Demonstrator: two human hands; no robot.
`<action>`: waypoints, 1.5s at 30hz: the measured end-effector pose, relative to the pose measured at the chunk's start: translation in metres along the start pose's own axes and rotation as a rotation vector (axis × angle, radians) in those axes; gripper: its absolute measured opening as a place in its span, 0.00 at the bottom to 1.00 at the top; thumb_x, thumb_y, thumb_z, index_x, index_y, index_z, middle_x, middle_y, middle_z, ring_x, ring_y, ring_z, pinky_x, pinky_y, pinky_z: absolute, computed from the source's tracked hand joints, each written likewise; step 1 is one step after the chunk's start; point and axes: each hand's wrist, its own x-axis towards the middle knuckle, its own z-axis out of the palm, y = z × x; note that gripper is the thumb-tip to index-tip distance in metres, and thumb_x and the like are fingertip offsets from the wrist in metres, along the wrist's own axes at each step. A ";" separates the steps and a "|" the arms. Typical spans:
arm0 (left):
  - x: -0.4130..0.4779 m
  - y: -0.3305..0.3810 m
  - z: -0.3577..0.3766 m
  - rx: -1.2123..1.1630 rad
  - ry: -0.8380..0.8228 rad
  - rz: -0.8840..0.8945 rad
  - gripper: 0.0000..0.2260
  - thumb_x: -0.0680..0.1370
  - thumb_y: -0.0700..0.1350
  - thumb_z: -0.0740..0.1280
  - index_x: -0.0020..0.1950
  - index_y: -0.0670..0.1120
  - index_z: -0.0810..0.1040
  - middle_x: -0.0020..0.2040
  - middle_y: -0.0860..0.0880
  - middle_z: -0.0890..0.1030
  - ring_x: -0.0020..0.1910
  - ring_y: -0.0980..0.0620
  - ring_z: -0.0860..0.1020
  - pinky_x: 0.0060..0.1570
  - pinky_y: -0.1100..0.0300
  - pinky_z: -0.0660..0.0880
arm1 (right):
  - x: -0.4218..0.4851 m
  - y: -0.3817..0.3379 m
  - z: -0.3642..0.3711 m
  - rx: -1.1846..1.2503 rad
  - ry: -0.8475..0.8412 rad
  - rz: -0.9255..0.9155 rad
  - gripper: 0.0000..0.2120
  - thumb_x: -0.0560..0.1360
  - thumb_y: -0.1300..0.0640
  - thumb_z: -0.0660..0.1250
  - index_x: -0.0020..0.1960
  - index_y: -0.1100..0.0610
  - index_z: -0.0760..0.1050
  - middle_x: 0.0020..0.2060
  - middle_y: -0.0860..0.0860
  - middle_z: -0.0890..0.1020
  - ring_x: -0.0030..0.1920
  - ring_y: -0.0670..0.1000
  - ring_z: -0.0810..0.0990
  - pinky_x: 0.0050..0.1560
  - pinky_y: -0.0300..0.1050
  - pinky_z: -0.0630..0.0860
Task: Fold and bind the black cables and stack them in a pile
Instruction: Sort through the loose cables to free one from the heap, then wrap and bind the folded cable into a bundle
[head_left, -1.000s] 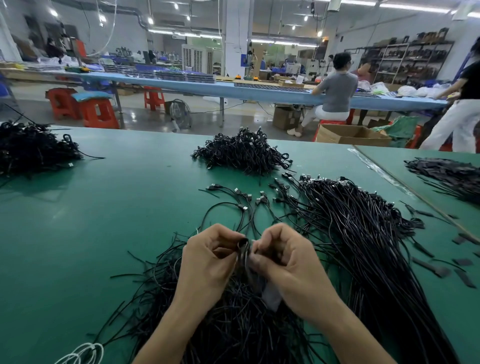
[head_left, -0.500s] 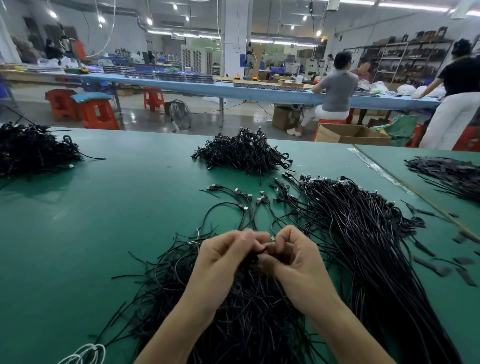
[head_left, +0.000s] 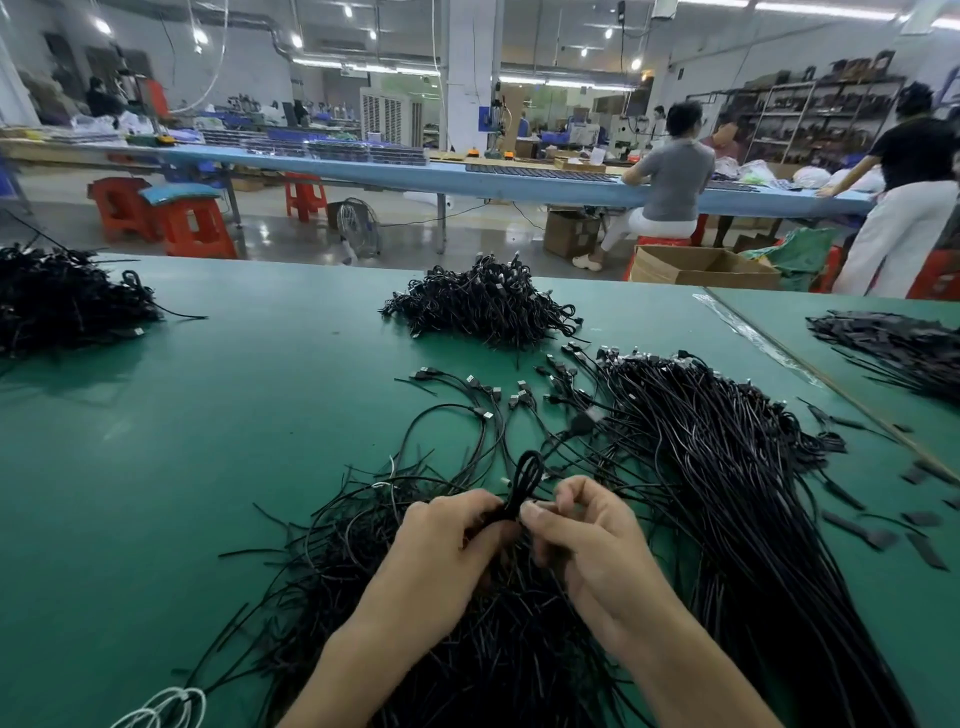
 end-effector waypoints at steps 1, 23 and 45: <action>0.000 -0.001 0.001 0.046 0.025 0.015 0.06 0.80 0.47 0.68 0.44 0.55 0.81 0.33 0.56 0.81 0.29 0.58 0.76 0.31 0.65 0.70 | 0.001 0.003 -0.002 0.111 0.002 0.088 0.15 0.67 0.69 0.73 0.38 0.56 0.67 0.31 0.53 0.76 0.29 0.49 0.73 0.32 0.40 0.73; 0.105 -0.105 -0.045 0.408 0.303 -0.551 0.14 0.79 0.42 0.68 0.65 0.45 0.77 0.56 0.44 0.82 0.55 0.45 0.78 0.55 0.51 0.74 | 0.053 0.022 -0.108 -1.809 0.306 0.033 0.33 0.83 0.55 0.56 0.80 0.42 0.42 0.69 0.51 0.68 0.64 0.53 0.68 0.62 0.46 0.68; 0.051 -0.015 0.015 0.292 0.038 0.249 0.22 0.81 0.65 0.52 0.37 0.51 0.70 0.32 0.54 0.74 0.31 0.55 0.73 0.32 0.57 0.72 | 0.030 -0.020 -0.057 -1.101 -0.060 -0.507 0.10 0.79 0.43 0.62 0.51 0.46 0.79 0.40 0.40 0.81 0.42 0.44 0.80 0.43 0.39 0.77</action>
